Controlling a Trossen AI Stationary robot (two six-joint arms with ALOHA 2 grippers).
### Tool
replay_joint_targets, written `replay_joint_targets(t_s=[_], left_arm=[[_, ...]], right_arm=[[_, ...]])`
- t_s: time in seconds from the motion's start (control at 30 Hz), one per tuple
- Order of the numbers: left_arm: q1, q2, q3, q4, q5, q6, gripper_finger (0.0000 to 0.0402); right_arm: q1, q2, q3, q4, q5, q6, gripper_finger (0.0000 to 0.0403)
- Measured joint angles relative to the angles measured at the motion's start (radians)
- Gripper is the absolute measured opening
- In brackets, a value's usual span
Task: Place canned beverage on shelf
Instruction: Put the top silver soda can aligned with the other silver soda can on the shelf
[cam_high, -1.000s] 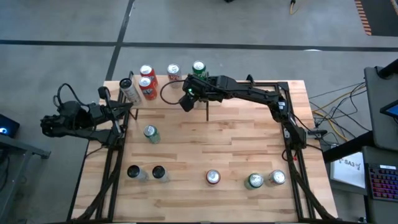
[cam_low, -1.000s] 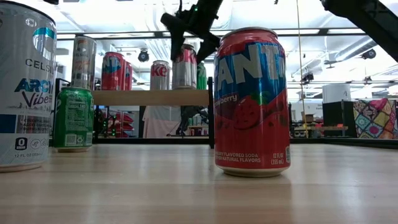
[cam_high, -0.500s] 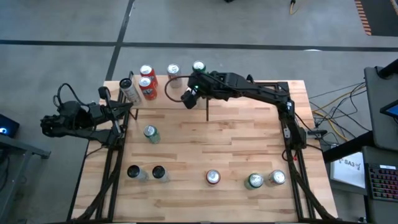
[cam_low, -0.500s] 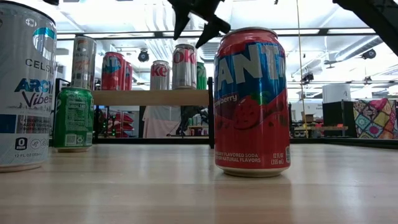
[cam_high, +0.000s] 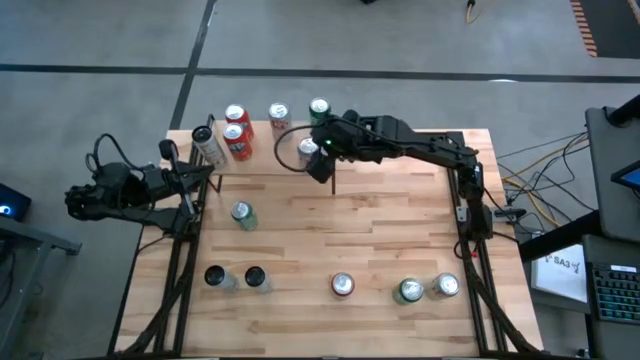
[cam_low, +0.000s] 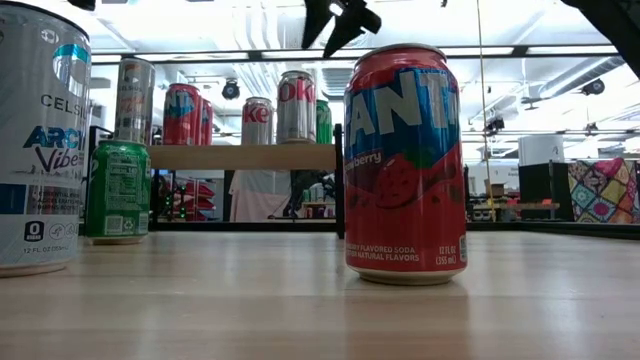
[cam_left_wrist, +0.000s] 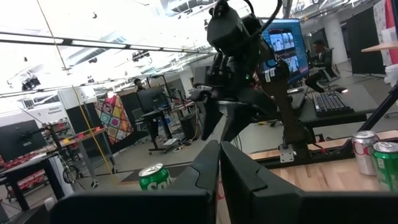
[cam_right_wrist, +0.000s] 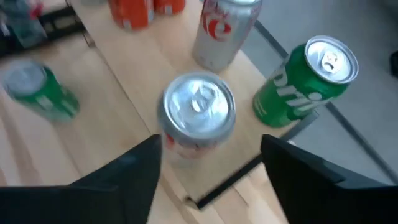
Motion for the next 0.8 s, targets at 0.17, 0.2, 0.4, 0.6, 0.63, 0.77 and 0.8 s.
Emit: replay_joint_targets(t_s=[0.17, 0.2, 0.4, 0.6, 0.63, 0.77, 0.8], left_arm=[[0.0, 0.0, 0.0, -0.006, 0.0, -0.004, 0.0], [0.0, 0.0, 0.0, -0.006, 0.0, -0.004, 0.0], [0.0, 0.0, 0.0, -0.022, 0.0, -0.03, 0.0], [0.0, 0.0, 0.0, -0.047, 0.0, -0.072, 0.0], [0.0, 0.0, 0.0, -0.05, 0.0, -0.078, 0.0], [0.0, 0.0, 0.0, -0.055, 0.0, -0.096, 0.0], [0.0, 0.0, 0.0, -0.054, 0.0, -0.1, 0.0]], right_arm=[[0.003, 0.0, -0.03, -0.062, -0.001, -0.047, 0.0169], [0.005, 0.0, -0.045, -0.062, 0.0, -0.058, 0.0152], [0.031, -0.002, -0.197, 0.038, 0.008, -0.068, 0.0064], [0.043, -0.077, -0.397, 0.185, 0.025, -0.085, 0.0021], [0.043, -0.104, -0.44, 0.221, 0.026, -0.086, 0.0018], [0.043, -0.223, -0.633, 0.439, -0.026, -0.151, 0.001], [0.043, -0.252, -0.685, 0.502, -0.038, -0.189, 0.001]])
